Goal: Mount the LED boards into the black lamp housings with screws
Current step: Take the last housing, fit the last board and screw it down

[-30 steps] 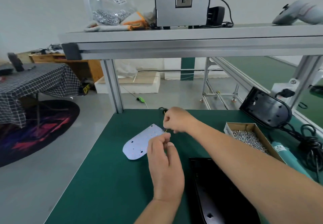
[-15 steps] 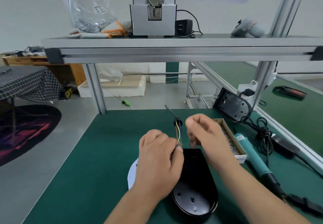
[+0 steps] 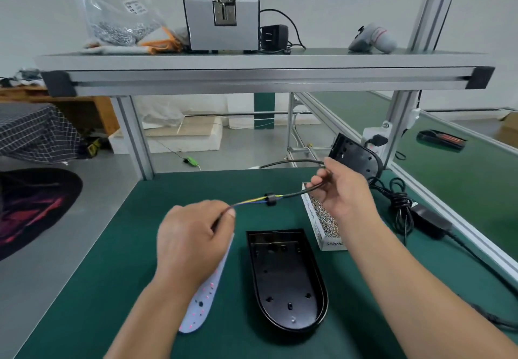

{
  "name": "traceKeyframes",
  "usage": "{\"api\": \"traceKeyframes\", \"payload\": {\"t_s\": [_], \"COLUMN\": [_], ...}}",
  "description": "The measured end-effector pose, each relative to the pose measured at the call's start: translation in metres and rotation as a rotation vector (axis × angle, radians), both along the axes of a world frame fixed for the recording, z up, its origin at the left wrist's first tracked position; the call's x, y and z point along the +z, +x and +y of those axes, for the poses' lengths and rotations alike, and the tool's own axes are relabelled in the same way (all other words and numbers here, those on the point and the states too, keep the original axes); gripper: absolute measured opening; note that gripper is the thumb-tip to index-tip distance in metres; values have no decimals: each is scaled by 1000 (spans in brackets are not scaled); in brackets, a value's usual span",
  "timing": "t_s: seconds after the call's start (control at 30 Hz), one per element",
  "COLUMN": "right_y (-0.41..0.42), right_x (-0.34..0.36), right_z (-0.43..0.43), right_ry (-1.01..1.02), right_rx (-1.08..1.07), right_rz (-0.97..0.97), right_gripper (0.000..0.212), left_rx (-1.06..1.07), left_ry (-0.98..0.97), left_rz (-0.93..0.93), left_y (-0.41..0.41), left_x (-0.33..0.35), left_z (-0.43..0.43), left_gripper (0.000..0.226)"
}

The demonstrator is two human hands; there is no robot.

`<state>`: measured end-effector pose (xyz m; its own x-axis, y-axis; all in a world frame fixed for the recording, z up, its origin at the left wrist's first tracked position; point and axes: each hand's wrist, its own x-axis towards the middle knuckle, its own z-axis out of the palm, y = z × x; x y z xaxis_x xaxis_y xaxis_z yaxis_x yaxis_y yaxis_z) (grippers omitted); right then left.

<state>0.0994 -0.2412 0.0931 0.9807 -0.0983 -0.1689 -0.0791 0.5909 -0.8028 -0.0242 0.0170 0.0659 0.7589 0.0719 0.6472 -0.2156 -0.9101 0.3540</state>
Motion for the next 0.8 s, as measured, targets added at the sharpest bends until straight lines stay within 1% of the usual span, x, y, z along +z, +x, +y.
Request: {"api": "traceKeyframes", "payload": {"t_s": [0.07, 0.13, 0.23, 0.27, 0.3, 0.37, 0.4, 0.47, 0.53, 0.57, 0.6, 0.67, 0.73, 0.8], "right_y": [-4, -6, -9, -12, -16, -27, -35, -52, -69, -77, -83, -94, -104, -109], "right_x": [-5, -9, -16, -18, -20, -25, -27, -30, -29, -28, -27, -24, -21, -18], "right_z": [-11, -20, -32, -34, -35, -32, -28, -17, -2, 6, 14, 30, 45, 52], "right_ry": [0, -4, 30, 24, -11, -165, -248, -324, -305, -278, -234, -77, 92, 215], "right_rx": [-24, -51, -110, -127, -133, -112, -90, -39, 18, 43, 71, 142, 189, 165], "right_rz": [5, 35, 80, 89, 86, 41, 3, -78, -145, -167, -183, -191, -181, -178], "right_gripper": [19, 20, 25, 25, 23, 15, 12, 11, 11, 10, 9, 7, 10, 13], "left_rx": [94, 192, 323, 332, 295, 144, 60, -121, -306, -379, -445, -584, -701, -750], "left_ry": [-92, -225, -495, -610, -761, -1054, -1156, -1265, -1295, -1267, -1225, -1173, -1038, -891], "left_rz": [30, 61, 53, 57, 70, 129, 162, 230, 319, 362, 390, 413, 407, 390], "left_y": [4, 6, 8, 9, 10, 9, 7, 4, -2, -5, -8, -14, -18, -18], "left_x": [-4, -8, -8, -7, -5, 2, 6, 13, 19, 21, 21, 19, 13, 8], "left_z": [6, 7, 13, 17, 20, 18, 14, 4, -5, -11, -17, -34, -45, -48], "left_gripper": [38, 35, 28, 26, 25, 21, 18, 14, 16, 19, 22, 21, 21, 19]}}
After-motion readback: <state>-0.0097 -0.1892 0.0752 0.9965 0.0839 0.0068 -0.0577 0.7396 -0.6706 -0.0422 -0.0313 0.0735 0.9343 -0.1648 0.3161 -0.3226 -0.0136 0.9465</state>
